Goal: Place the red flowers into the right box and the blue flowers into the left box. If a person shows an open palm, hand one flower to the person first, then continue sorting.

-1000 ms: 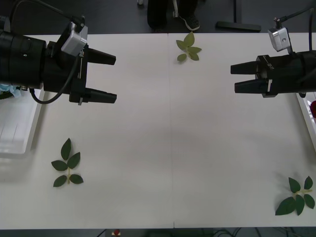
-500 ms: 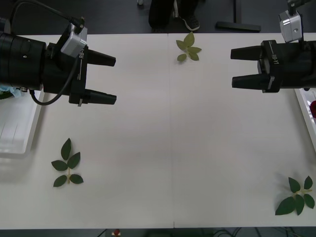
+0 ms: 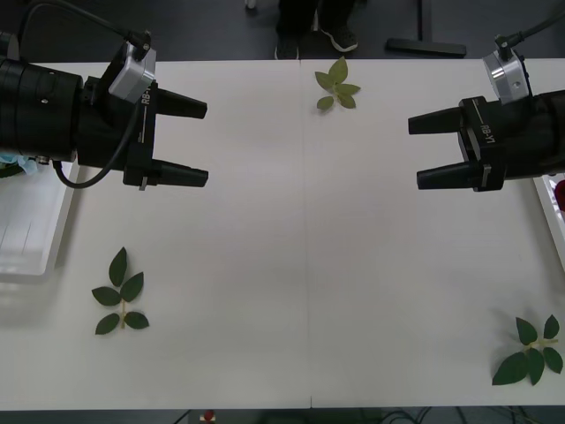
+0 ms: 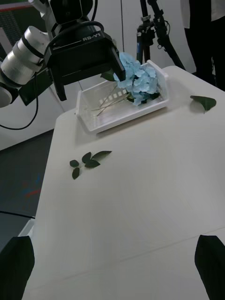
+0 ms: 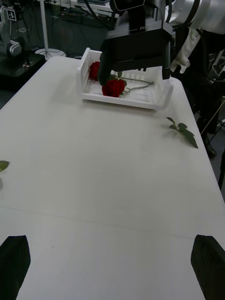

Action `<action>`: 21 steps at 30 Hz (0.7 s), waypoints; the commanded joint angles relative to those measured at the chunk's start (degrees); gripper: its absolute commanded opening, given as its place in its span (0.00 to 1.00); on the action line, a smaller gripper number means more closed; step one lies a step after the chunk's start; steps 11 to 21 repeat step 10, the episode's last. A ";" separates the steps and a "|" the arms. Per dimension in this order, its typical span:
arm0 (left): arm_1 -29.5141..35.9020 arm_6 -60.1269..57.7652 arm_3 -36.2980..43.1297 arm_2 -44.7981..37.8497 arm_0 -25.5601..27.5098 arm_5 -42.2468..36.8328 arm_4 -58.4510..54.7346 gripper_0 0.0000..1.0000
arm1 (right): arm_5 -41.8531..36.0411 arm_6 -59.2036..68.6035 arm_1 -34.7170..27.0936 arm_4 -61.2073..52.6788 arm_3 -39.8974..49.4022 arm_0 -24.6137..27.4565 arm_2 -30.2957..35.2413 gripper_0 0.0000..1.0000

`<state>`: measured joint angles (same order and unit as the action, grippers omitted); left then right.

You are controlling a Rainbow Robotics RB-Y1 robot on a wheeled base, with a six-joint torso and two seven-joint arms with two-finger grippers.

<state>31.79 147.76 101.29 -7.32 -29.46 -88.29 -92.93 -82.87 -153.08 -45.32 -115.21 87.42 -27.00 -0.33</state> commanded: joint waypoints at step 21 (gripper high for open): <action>1.43 -2.48 0.93 -0.77 0.01 0.31 -0.76 1.00 | -0.10 -1.92 -0.73 0.08 2.22 -0.86 0.51 1.00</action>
